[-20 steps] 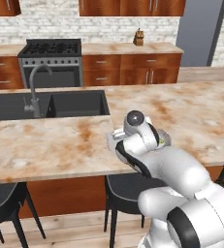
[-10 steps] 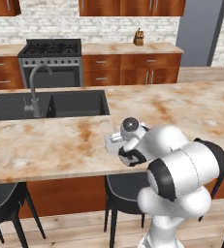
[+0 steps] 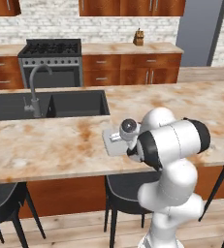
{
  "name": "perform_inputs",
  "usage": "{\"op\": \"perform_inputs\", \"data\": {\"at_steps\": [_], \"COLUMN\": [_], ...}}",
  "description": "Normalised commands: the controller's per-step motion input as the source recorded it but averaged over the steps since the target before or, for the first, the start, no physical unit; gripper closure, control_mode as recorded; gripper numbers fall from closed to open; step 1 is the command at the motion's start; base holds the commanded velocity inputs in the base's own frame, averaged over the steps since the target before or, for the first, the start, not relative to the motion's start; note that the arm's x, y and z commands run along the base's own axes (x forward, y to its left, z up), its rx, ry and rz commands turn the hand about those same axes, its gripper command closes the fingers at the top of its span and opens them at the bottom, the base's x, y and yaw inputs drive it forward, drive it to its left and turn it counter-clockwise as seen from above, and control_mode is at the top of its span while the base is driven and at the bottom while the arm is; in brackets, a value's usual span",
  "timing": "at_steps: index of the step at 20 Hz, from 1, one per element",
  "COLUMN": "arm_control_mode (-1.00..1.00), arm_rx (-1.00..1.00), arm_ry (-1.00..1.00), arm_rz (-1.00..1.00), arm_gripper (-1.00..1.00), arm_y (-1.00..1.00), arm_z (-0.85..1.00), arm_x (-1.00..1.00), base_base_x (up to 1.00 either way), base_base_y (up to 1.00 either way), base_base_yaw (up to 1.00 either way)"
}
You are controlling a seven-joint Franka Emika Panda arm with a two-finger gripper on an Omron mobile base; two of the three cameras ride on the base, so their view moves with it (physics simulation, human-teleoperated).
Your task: Retrieve the tupperware and aluminum foil from the cabinet and place them on the dining counter near the plate with tomato and lemon wedge to prepare for storing leftovers.
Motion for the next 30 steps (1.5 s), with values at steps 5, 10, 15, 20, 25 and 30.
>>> {"op": "perform_inputs", "data": {"at_steps": [5,10,15,20,25,30], "arm_control_mode": [-1.00,-1.00,-1.00,-1.00,-1.00,-1.00], "arm_rx": [0.00,0.04,0.14,0.14,0.15,0.13], "arm_ry": [0.00,0.00,0.00,0.02,0.29,0.37], "arm_rz": [-0.02,0.00,0.00,0.00,-0.01,-0.01], "arm_gripper": [-1.00,-1.00,-1.00,-1.00,-1.00,-1.00], "arm_y": [-0.01,-0.07,-0.20,-0.02,0.00,0.00], "arm_z": [0.90,1.00,1.00,1.00,1.00,1.00], "arm_x": [-0.36,-0.27,0.00,0.00,-0.65,-0.60], "base_base_x": [0.00,0.00,0.00,0.00,0.00,0.00], "base_base_y": [0.00,0.00,0.00,0.00,0.00,0.00], "base_base_yaw": [0.00,0.00,0.00,0.00,0.00,0.00]}}
